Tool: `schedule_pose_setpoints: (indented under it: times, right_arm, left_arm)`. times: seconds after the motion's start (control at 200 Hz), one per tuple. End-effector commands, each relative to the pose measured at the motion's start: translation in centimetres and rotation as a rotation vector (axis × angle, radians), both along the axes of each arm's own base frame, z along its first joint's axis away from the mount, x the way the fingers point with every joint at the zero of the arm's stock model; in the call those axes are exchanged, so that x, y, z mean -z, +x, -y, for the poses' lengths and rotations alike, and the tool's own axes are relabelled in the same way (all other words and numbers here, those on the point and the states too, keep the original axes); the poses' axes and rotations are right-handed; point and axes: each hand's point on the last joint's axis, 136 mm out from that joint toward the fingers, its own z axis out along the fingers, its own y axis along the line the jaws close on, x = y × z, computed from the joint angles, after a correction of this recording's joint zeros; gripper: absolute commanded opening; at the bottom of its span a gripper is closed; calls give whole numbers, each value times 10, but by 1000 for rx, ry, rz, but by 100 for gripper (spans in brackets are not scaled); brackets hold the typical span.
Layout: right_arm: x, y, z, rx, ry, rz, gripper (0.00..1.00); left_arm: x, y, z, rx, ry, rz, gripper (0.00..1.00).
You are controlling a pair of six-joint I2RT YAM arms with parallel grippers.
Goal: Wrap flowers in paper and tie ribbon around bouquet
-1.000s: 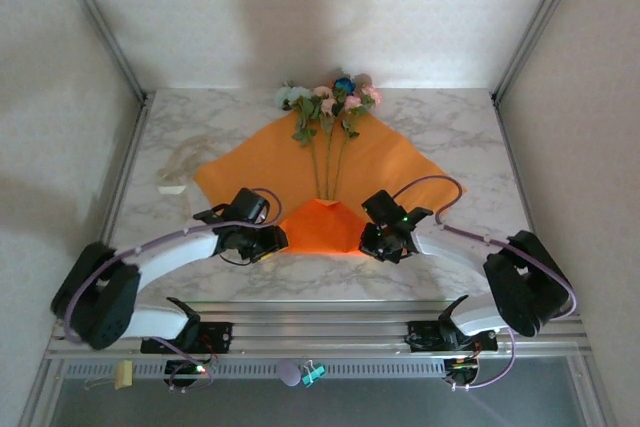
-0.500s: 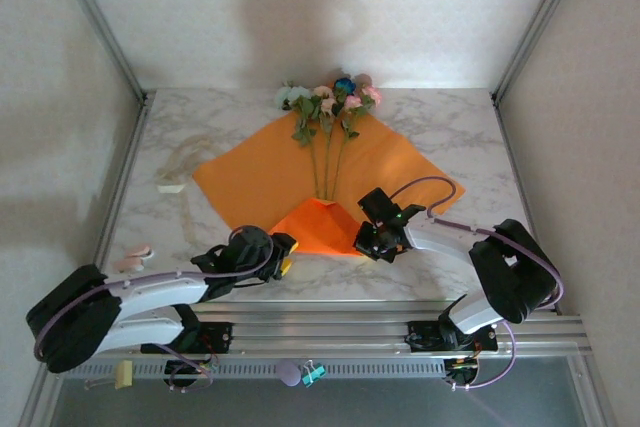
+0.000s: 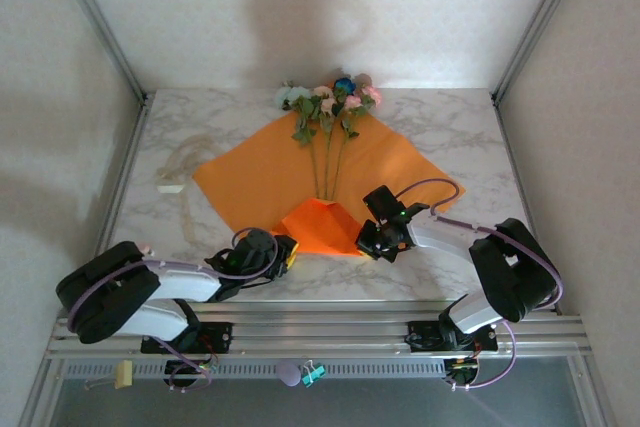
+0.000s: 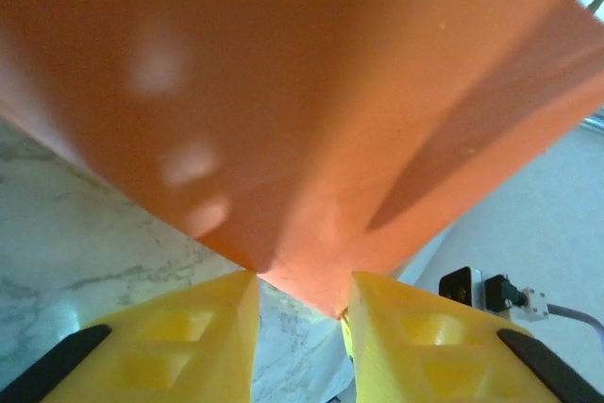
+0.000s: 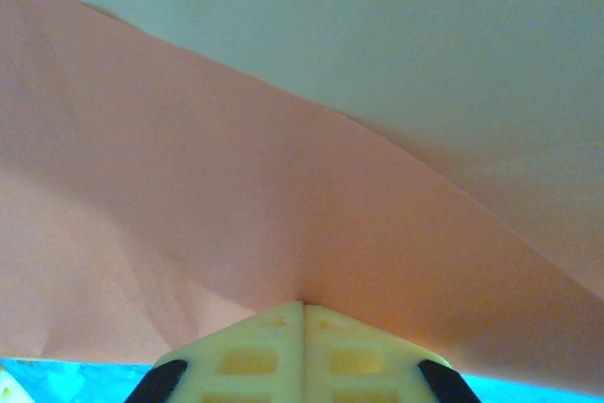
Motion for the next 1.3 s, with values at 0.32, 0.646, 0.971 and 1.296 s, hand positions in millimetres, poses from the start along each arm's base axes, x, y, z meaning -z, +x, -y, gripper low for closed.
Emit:
schedule_pose_setpoints:
  times: [0.32,0.646,0.971,1.296]
  right_arm:
    - [19,-14,19,36,-81,-78,6]
    - [25,-15,18,43,-76,-95,5]
    - [26,-14,17,42,-71,-99,4]
    - [27,-16,19,46,-73,-101,4]
  left_arm:
    - [-13,11,3,11,92,41,0]
    - [3,-18,-43,-36,271,-124,47]
    - [1,15,-80,-173,239,4,43]
    - [10,23,-81,-151,258,44,19]
